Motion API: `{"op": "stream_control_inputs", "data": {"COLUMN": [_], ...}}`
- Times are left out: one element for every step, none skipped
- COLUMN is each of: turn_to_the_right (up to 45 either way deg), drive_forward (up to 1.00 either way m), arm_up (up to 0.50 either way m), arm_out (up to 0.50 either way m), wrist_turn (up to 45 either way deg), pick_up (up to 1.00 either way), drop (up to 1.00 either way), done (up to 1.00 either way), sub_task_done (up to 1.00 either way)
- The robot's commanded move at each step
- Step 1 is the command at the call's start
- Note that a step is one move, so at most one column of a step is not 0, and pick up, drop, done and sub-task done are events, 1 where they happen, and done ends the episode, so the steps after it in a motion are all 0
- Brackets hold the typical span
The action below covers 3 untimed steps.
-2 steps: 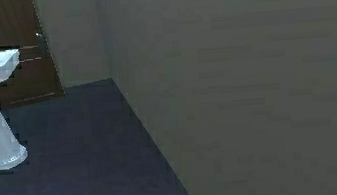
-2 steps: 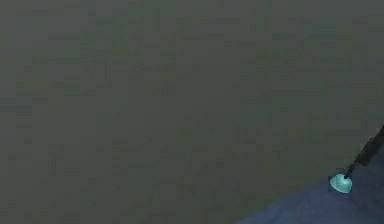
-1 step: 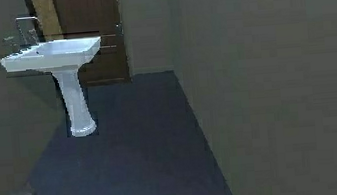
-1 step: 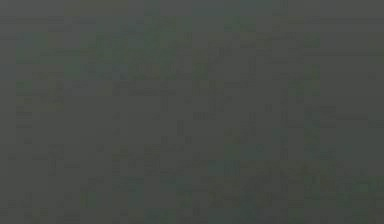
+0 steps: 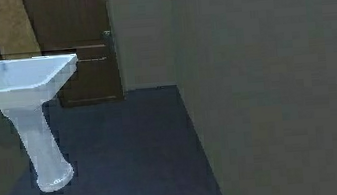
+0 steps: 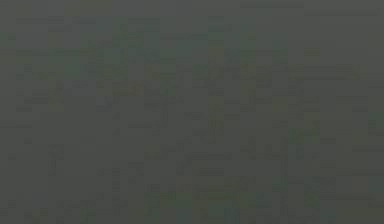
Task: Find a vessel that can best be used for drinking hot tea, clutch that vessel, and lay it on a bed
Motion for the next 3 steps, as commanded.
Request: {"op": "stream_control_inputs", "data": {"turn_to_the_right": [-12.0,0.0,0.0], "drive_forward": [0.00,1.00,1.00], "arm_up": [0.00,0.00,0.00], "arm_out": [0.00,0.00,0.00], "wrist_turn": [0.0,0.0,0.0], "pick_up": [0.00,0.00,0.00], "drop": [0.00,0.00,0.00], "done": [0.00,0.00,0.00], "sub_task_done": [0.00,0.00,0.00]}}
